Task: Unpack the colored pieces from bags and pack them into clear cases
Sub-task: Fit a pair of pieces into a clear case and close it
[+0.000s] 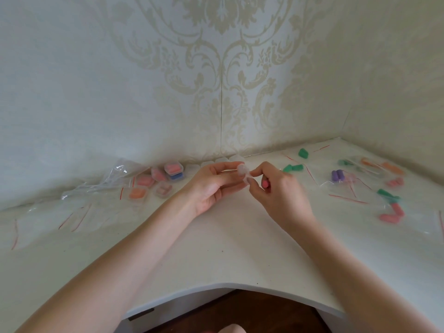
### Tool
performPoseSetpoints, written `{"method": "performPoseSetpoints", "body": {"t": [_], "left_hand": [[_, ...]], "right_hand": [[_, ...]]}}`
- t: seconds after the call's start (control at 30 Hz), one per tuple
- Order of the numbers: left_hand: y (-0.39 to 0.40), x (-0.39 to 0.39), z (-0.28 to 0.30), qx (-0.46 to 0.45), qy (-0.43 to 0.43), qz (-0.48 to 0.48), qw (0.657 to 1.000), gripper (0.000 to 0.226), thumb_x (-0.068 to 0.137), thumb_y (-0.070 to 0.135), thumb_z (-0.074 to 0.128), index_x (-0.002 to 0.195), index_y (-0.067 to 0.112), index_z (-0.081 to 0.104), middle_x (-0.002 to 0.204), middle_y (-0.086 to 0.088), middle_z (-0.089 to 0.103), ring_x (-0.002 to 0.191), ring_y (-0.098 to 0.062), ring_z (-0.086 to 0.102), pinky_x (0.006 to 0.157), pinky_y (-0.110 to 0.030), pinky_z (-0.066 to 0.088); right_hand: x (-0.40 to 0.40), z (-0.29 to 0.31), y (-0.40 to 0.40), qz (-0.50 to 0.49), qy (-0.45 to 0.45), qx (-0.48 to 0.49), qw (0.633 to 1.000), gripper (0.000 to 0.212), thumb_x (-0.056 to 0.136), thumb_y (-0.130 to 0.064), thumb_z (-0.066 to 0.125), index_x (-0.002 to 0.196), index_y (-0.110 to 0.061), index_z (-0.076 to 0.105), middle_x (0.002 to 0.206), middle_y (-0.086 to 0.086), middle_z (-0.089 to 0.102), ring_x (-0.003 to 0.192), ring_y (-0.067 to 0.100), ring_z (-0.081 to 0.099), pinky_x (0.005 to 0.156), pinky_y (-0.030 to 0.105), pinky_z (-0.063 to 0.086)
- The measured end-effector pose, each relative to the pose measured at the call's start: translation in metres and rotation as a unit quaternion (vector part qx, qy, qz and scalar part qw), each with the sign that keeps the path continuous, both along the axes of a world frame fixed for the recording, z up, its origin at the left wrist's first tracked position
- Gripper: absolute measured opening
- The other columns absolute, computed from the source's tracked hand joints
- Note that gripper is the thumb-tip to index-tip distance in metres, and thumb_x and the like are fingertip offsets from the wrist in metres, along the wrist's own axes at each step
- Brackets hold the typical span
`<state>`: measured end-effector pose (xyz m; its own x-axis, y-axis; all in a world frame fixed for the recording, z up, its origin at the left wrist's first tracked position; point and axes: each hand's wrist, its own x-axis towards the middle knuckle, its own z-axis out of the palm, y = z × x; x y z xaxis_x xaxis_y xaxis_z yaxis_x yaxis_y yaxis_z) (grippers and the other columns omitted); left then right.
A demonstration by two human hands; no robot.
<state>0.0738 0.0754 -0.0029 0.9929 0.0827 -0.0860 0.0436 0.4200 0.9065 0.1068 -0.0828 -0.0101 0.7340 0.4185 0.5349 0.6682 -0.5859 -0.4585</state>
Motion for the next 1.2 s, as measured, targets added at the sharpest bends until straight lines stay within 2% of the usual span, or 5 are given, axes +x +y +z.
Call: {"method": "performPoseSetpoints", "body": {"t": [0.2, 0.43, 0.7, 0.9, 1.2], "left_hand": [[-0.012, -0.008, -0.003, 0.078, 0.006, -0.061, 0.995, 0.030, 0.082, -0.003, 0.064, 0.112, -0.002, 0.061, 0.101, -0.012, 0.069, 0.090, -0.026, 0.070, 0.073, -0.025, 0.057], [-0.011, -0.015, 0.002, -0.019, 0.015, -0.212, 0.977, 0.037, 0.081, 0.001, 0.058, 0.118, -0.003, 0.057, 0.117, -0.019, 0.064, 0.109, -0.036, 0.062, 0.086, -0.030, 0.055], [-0.006, 0.000, -0.005, -0.132, -0.010, -0.003, 0.991, 0.031, 0.072, -0.005, 0.063, 0.090, 0.012, 0.044, 0.108, -0.027, 0.066, 0.095, -0.041, 0.067, 0.082, -0.037, 0.057], [-0.010, -0.001, -0.008, -0.042, -0.019, -0.018, 0.999, 0.022, 0.087, -0.006, 0.057, 0.106, 0.004, 0.060, 0.116, -0.020, 0.064, 0.098, -0.031, 0.068, 0.087, -0.033, 0.055], [-0.015, -0.003, -0.006, -0.031, -0.024, -0.043, 0.998, 0.021, 0.088, 0.002, 0.059, 0.108, 0.007, 0.065, 0.104, -0.013, 0.070, 0.097, -0.024, 0.068, 0.092, -0.032, 0.053]], "right_hand": [[0.017, 0.003, -0.012, -0.057, 0.017, 0.115, 0.992, 0.014, 0.087, -0.007, 0.054, 0.093, -0.013, 0.066, 0.049, -0.009, 0.037, 0.047, 0.010, 0.040, 0.049, 0.028, 0.029], [0.021, 0.002, -0.010, -0.035, 0.067, 0.188, 0.979, 0.017, 0.096, -0.012, 0.045, 0.092, -0.015, 0.061, 0.053, -0.005, 0.041, 0.048, 0.007, 0.038, 0.049, 0.021, 0.028], [0.023, 0.011, -0.006, 0.094, 0.355, 0.427, 0.826, 0.021, 0.097, 0.001, 0.034, 0.098, -0.015, 0.046, 0.077, 0.002, 0.052, 0.058, 0.009, 0.038, 0.054, 0.022, 0.033], [0.018, 0.009, -0.005, 0.125, 0.311, 0.353, 0.874, 0.007, 0.092, -0.006, 0.058, 0.098, -0.009, 0.056, 0.086, -0.004, 0.073, 0.068, 0.005, 0.061, 0.058, 0.017, 0.044], [0.012, 0.010, -0.005, 0.125, 0.255, 0.254, 0.925, 0.015, 0.081, -0.003, 0.071, 0.095, -0.009, 0.072, 0.070, -0.006, 0.065, 0.059, -0.001, 0.054, 0.059, 0.011, 0.045]]}}
